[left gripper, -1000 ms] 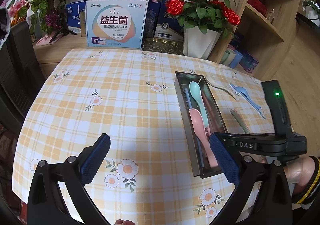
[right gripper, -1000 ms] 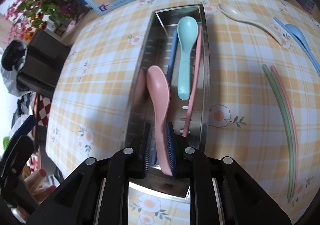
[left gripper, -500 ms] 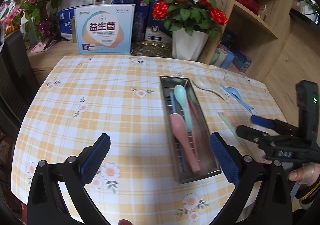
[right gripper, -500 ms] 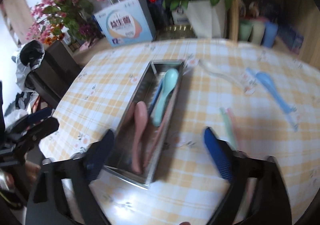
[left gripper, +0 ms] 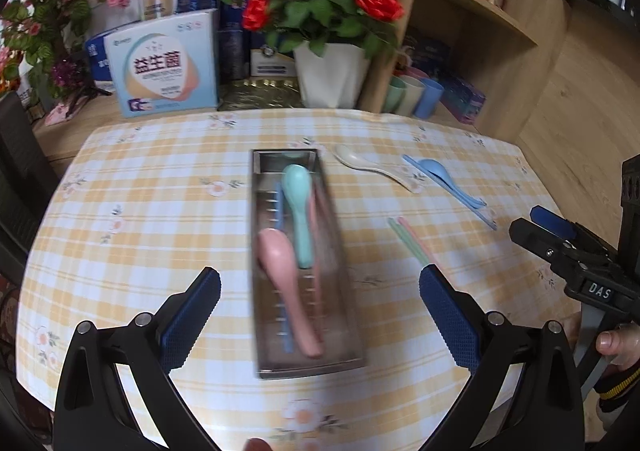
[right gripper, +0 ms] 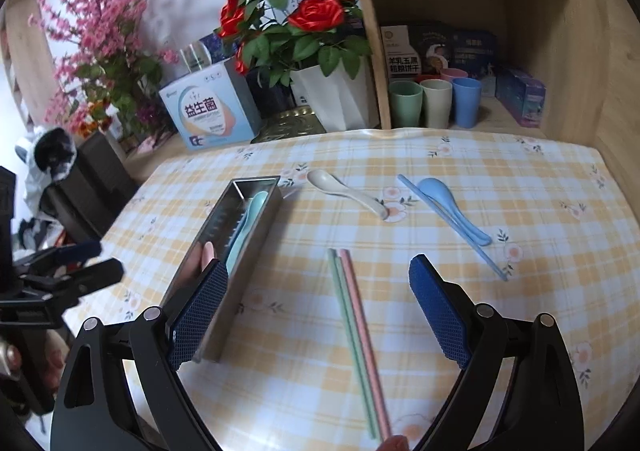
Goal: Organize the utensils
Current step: 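Lift both tools away from the caddy, then lower the left tool onto the green chopstick and close on it, then grasp the pink chopstick with the right tool while the left holds the green chopstick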
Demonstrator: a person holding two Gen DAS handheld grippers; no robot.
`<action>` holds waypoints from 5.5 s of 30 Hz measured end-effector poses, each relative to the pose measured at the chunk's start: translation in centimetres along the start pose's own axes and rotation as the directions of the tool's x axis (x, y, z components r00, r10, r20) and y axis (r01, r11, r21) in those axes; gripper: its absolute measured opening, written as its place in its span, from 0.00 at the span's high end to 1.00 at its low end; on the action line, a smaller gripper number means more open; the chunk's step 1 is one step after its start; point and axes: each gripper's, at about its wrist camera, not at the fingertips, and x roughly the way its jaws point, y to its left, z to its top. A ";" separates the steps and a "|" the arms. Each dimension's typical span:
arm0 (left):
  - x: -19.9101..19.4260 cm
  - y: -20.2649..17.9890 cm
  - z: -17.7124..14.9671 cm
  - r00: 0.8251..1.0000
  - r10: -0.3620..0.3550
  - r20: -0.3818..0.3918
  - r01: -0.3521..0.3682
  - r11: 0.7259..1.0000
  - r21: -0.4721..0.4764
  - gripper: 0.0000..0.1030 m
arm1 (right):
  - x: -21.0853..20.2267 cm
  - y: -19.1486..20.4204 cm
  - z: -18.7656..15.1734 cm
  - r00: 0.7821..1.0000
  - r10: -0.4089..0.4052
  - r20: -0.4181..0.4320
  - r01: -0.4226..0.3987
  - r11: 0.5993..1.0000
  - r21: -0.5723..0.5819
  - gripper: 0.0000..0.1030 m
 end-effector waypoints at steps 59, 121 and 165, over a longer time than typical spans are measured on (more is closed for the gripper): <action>17.1 -13.0 -2.8 0.950 0.079 -0.301 -0.079 0.997 0.010 0.76 | -0.4 -14.3 -4.6 0.997 -0.073 -0.029 0.078 0.978 0.196 0.13; 6.5 -6.0 -2.0 0.998 0.004 -0.059 -0.011 0.991 -0.131 0.95 | 1.5 -12.9 -2.9 0.992 -0.060 -0.114 0.070 0.994 0.087 0.23; 5.4 -1.0 -3.1 0.999 -0.042 -0.032 0.034 0.974 -0.226 0.95 | 9.5 -5.8 -6.3 0.910 -0.222 -0.351 0.241 0.970 0.012 0.94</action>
